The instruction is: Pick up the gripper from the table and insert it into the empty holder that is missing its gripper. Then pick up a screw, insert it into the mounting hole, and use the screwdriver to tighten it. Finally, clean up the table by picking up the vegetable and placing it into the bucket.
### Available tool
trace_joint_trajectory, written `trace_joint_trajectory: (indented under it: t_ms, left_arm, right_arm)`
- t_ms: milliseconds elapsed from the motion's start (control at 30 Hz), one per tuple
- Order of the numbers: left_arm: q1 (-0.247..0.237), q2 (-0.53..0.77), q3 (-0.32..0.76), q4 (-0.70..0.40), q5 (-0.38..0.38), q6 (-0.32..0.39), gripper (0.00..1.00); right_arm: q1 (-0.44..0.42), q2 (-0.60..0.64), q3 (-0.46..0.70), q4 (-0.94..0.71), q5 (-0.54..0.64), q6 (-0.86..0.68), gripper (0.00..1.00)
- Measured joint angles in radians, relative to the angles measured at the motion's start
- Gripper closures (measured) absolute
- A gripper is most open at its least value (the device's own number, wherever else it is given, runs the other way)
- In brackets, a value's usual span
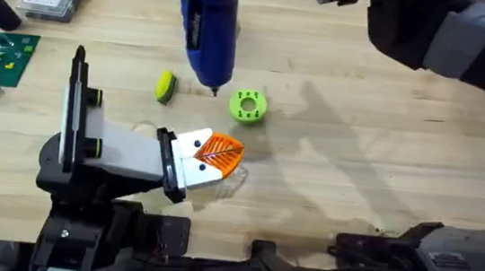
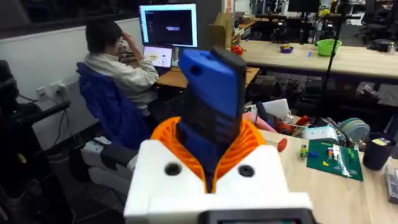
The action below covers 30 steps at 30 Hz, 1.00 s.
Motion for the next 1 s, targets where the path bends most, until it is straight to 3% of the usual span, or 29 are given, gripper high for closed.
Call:
trace_joint_trajectory:
  t_ms: [467,1000]
  left_arm:
    - [0.0,0.0,0.0,0.0,0.0,0.0,0.996]
    - [0.0,0.0,0.0,0.0,0.0,0.0,0.996]
  right_arm:
    - [0.053,0.0,-0.081,-0.001,0.0,-0.044,0.981]
    - [0.088,0.0,-0.087,0.033,0.0,-0.057,0.981]
